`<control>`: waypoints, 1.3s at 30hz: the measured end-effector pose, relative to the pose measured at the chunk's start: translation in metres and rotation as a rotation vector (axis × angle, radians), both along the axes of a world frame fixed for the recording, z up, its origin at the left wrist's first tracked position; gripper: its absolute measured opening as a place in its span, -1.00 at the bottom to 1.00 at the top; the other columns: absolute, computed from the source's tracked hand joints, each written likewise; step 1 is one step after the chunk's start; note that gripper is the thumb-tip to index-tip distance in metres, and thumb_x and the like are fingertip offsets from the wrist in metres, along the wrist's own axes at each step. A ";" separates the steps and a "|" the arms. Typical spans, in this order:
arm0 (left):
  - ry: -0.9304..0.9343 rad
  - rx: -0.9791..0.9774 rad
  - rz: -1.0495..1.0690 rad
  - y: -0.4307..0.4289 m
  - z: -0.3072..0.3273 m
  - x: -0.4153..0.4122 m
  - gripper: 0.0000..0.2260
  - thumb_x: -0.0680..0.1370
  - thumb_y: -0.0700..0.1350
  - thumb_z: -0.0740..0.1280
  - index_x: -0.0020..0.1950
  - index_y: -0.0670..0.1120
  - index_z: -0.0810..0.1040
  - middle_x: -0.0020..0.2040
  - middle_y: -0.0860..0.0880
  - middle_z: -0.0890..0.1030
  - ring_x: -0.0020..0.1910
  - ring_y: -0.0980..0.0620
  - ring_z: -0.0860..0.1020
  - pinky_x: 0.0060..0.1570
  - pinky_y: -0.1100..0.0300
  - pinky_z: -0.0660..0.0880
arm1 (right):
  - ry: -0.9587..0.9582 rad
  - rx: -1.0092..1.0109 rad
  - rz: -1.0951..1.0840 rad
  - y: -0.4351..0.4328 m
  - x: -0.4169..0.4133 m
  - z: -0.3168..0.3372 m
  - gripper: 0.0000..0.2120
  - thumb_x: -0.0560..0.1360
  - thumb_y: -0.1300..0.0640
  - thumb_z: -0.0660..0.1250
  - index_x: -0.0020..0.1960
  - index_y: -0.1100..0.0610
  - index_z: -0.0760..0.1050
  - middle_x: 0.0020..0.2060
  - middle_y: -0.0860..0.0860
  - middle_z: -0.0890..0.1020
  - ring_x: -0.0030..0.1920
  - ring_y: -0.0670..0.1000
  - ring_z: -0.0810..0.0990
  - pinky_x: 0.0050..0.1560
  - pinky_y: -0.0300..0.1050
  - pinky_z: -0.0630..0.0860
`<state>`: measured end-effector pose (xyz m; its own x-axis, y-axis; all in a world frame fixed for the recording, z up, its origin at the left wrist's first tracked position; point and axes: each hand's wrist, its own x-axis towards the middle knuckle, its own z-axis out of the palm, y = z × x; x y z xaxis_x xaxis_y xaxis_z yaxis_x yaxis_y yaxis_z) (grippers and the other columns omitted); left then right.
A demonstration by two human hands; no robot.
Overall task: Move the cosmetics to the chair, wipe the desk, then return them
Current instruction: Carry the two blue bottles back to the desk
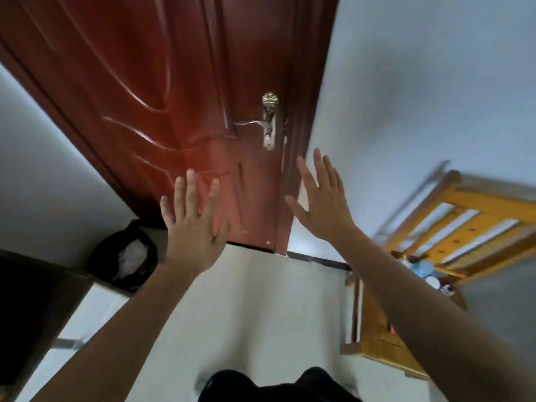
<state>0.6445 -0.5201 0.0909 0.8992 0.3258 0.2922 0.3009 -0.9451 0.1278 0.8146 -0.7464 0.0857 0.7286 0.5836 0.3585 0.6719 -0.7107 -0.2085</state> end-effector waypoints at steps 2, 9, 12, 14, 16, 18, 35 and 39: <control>0.019 -0.018 -0.069 -0.068 -0.005 0.031 -0.38 0.59 0.21 0.07 0.62 0.03 0.09 0.62 -0.20 -0.06 0.59 -0.27 -0.03 0.41 -0.42 0.05 | 0.017 -0.001 -0.064 -0.077 0.010 -0.007 -0.29 0.63 -0.23 0.13 0.65 0.00 -0.05 0.63 0.17 -0.09 0.61 0.24 -0.08 0.58 0.18 0.01; 0.136 -0.094 -0.313 -0.286 -0.027 0.119 -0.35 0.60 0.30 -0.07 0.63 0.05 -0.06 0.63 -0.16 -0.17 0.60 -0.19 -0.16 0.47 -0.31 0.07 | 0.167 -0.095 -0.371 -0.315 0.031 -0.039 -0.23 0.60 -0.30 0.11 0.63 -0.13 -0.23 0.62 0.17 -0.21 0.61 0.25 -0.21 0.56 0.29 0.02; 0.191 -0.110 -0.383 -0.351 -0.038 0.139 -0.34 0.59 0.32 -0.05 0.63 0.08 -0.09 0.62 -0.10 -0.23 0.60 -0.14 -0.22 0.49 -0.33 -0.03 | 0.217 -0.064 -0.461 -0.384 0.027 -0.054 -0.22 0.59 -0.29 0.15 0.64 -0.10 -0.18 0.62 0.15 -0.19 0.61 0.25 -0.18 0.56 0.29 0.01; 0.233 -0.084 -0.440 -0.381 -0.044 0.149 -0.35 0.58 0.33 -0.09 0.62 0.10 -0.05 0.62 -0.10 -0.22 0.60 -0.14 -0.22 0.49 -0.34 -0.04 | 0.240 -0.030 -0.509 -0.416 0.027 -0.064 -0.22 0.58 -0.30 0.15 0.64 -0.10 -0.14 0.63 0.14 -0.12 0.61 0.25 -0.13 0.54 0.33 0.06; 0.293 -0.061 -0.492 -0.403 -0.052 0.159 -0.35 0.56 0.36 -0.16 0.60 0.13 -0.04 0.62 -0.10 -0.22 0.60 -0.14 -0.22 0.49 -0.34 -0.06 | 0.288 -0.004 -0.554 -0.439 0.028 -0.077 -0.23 0.58 -0.32 0.13 0.64 -0.12 -0.14 0.63 0.14 -0.08 0.61 0.25 -0.09 0.52 0.36 0.12; 0.336 -0.064 -0.537 -0.417 -0.061 0.166 -0.35 0.55 0.38 -0.22 0.59 0.15 -0.04 0.62 -0.09 -0.23 0.59 -0.14 -0.24 0.49 -0.34 -0.07 | 0.337 0.032 -0.597 -0.453 0.027 -0.091 -0.24 0.58 -0.37 0.10 0.63 -0.15 -0.15 0.64 0.11 -0.09 0.62 0.22 -0.06 0.52 0.31 0.17; 0.597 -0.468 -0.337 -0.452 -0.295 0.256 -0.29 0.58 0.24 0.23 0.62 0.05 -0.01 0.64 -0.01 -0.05 0.61 -0.08 -0.11 0.51 -0.18 -0.01 | 0.613 0.099 -0.629 -0.441 0.091 -0.274 -0.24 0.54 -0.17 0.37 0.59 0.00 0.09 0.54 0.01 0.33 0.53 0.08 0.28 0.44 0.01 0.30; 0.581 -0.600 -0.287 -0.456 -0.360 0.267 -0.30 0.53 0.19 0.36 0.57 0.03 0.15 0.59 -0.01 0.21 0.58 -0.10 0.11 0.49 -0.22 0.14 | 0.742 0.255 -0.653 -0.430 0.099 -0.343 -0.23 0.54 -0.06 0.43 0.58 -0.02 0.06 0.55 -0.01 0.28 0.53 0.04 0.27 0.43 0.00 0.35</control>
<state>0.9113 -0.9762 -0.2689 0.9232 0.0161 -0.3839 0.2337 -0.8167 0.5276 0.9136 -1.1763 -0.2572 0.9663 -0.0382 -0.2547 -0.1914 -0.7682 -0.6110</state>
